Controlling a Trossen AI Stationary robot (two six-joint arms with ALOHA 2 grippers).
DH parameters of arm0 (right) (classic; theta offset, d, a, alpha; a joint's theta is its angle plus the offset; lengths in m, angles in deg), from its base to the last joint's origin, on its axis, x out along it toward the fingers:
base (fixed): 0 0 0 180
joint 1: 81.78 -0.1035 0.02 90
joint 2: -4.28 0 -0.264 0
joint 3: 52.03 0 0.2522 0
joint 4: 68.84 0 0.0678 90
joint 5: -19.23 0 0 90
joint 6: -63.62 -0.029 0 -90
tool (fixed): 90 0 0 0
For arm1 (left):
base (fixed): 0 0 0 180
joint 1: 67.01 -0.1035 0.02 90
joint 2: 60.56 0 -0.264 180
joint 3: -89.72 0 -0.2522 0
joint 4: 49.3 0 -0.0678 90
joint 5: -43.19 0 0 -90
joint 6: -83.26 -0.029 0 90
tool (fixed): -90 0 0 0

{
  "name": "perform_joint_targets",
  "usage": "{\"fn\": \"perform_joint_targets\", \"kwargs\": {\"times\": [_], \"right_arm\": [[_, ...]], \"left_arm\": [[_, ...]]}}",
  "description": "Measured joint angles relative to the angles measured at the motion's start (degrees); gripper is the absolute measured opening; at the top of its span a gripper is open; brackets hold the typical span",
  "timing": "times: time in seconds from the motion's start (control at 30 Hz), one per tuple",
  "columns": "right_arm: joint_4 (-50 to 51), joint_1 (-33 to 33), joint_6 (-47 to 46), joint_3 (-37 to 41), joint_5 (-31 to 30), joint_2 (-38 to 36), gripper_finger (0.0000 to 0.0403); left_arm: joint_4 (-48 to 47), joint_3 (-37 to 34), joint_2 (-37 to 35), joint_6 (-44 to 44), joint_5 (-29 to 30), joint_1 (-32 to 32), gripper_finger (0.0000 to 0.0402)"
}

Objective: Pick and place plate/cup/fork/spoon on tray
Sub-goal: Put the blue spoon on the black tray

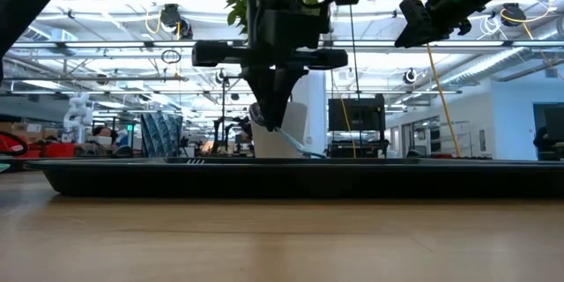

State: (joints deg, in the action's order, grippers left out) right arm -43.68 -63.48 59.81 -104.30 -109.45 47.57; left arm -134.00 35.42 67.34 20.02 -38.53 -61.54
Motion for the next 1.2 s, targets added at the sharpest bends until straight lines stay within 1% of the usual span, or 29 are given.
{"fn": "perform_joint_targets", "kwargs": {"times": [0.1,0.17,0.23,0.27,0.33,0.43,0.47,0.6,0.73,0.87,0.93,1.03,1.1,1.2], "right_arm": [[0.1,0.0,0.0,0.0,0.0,0.0,0.0144],[0.2,0.0,0.0,0.0,0.0,0.0,0.0144],[0.3,0.0,0.0,0.0,0.0,0.0,0.0144],[0.3,0.0,0.0,0.0,0.0,0.0,0.0144],[0.3,0.0,0.0,0.0,0.0,0.0,0.0144],[0.3,0.0,0.0,0.0,0.0,0.0,0.0144],[0.4,0.0,0.0,0.0,0.0,0.0,0.0144],[0.9,0.0,0.0,0.0,0.0,0.0,0.0144],[1.3,0.0,0.0,0.1,0.0,0.0,0.0144],[1.5,0.0,0.0,0.1,0.0,0.0,0.0144],[1.4,0.0,0.0,0.1,0.0,0.0,0.0144],[1.4,0.0,0.0,0.1,0.0,0.0,0.0144],[1.4,0.0,0.0,0.1,0.0,0.0,0.0144],[1.5,0.0,0.0,0.1,0.0,0.0,0.0144]], "left_arm": [[1.0,0.0,-0.1,-0.2,1.4,1.1,0.0006],[1.6,-0.1,-1.1,-0.3,3.3,1.9,0.0006],[4.1,-0.1,-3.0,-0.3,5.0,2.3,0.0006],[5.7,-0.1,-4.0,-0.4,5.0,2.3,0.0006],[10.1,-0.1,-6.2,0.1,3.1,2.4,0.0006],[17.6,0.0,-8.6,3.2,-3.9,1.9,0.0006],[19.6,0.0,-9.2,4.3,-4.8,1.9,0.0006],[23.0,-0.3,-9.2,4.2,-3.5,2.3,0.0006],[35.7,-6.8,-9.2,2.5,-1.3,3.0,0.0006],[46.6,-13.6,-9.0,-0.3,4.3,3.4,0.0006],[51.0,-16.0,-9.0,-1.2,5.7,3.3,0.0006],[56.4,-18.5,-9.0,0.6,6.0,3.2,0.0006],[62.0,-20.2,-9.0,1.9,6.1,3.3,0.0006],[71.4,-23.1,-9.1,2.0,9.8,3.8,0.0006]]}}
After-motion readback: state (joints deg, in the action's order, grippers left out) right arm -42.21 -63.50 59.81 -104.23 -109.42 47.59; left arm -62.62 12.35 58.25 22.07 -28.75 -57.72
